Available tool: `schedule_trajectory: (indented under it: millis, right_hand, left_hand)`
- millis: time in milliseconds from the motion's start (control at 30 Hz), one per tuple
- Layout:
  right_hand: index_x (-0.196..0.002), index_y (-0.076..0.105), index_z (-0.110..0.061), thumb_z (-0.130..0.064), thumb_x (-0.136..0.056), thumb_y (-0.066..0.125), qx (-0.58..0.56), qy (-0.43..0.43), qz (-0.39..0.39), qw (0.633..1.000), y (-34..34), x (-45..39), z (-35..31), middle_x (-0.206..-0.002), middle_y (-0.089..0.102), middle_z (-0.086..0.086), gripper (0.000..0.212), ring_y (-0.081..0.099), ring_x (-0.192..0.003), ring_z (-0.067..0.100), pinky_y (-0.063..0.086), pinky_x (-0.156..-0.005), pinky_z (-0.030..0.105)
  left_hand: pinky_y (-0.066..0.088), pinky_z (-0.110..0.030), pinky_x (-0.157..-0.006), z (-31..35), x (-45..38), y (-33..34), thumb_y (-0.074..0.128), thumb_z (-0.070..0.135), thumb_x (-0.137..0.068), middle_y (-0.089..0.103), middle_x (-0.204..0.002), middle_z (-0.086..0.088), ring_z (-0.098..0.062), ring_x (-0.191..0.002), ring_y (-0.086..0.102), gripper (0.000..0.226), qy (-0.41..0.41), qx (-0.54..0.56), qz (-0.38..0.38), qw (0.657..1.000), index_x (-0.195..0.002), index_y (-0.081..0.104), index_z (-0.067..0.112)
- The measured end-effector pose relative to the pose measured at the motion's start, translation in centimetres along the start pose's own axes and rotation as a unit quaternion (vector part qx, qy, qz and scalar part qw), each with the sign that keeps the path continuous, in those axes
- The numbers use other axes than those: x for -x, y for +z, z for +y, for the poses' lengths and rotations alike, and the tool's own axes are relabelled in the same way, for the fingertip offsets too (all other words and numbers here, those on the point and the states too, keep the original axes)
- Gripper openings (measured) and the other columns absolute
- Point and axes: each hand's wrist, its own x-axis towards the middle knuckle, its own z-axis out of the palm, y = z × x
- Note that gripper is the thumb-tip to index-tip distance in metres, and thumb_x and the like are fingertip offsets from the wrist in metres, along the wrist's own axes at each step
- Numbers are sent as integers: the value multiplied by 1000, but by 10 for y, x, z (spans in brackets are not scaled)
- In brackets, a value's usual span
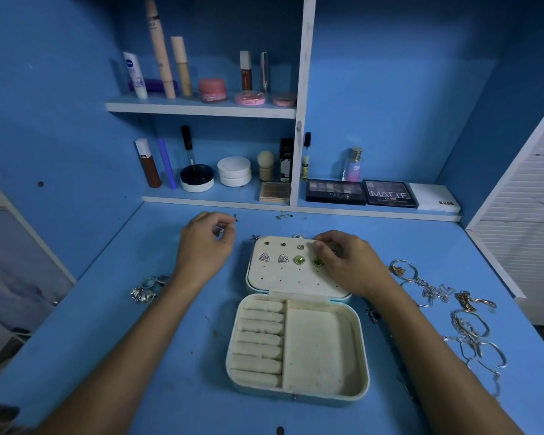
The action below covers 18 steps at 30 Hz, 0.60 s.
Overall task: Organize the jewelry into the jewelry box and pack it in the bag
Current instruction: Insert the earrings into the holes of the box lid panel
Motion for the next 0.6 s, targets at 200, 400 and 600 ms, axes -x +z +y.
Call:
schedule_trajectory:
  millis: [200, 400, 600]
  right_hand:
    - [-113, 69, -22, -39, -100, 54, 2, 6, -3, 1000, 1, -1, 2, -102, 71, -7, 26, 61, -95, 12, 44, -78, 25]
    - [-115, 68, -23, -42, -99, 54, 6, 8, -8, 1000, 1, -2, 3, -106, 71, -6, 29, 62, -100, 14, 51, -87, 32]
    - [-115, 68, -23, -40, -99, 54, 4, 6, -7, 1000, 0, -1, 2, -106, 71, -7, 28, 62, -98, 13, 48, -82, 28]
  left_hand:
    - [50, -32, -84, -25, -24, -5, 65, 12, -86, 69, -96, -3, -24, -92, 63, 11, -24, -61, -9, 998, -91, 74, 16]
    - [52, -39, -89, -38, -29, -1, 68, 25, -89, 65, -108, -6, -27, -106, 60, 18, -59, -113, -42, 991, -102, 73, 13]
    - [53, -42, -84, -38, -25, 2, 69, 25, -88, 64, -105, -8, -30, -106, 57, 15, -53, -134, -24, 989, -95, 75, 13]
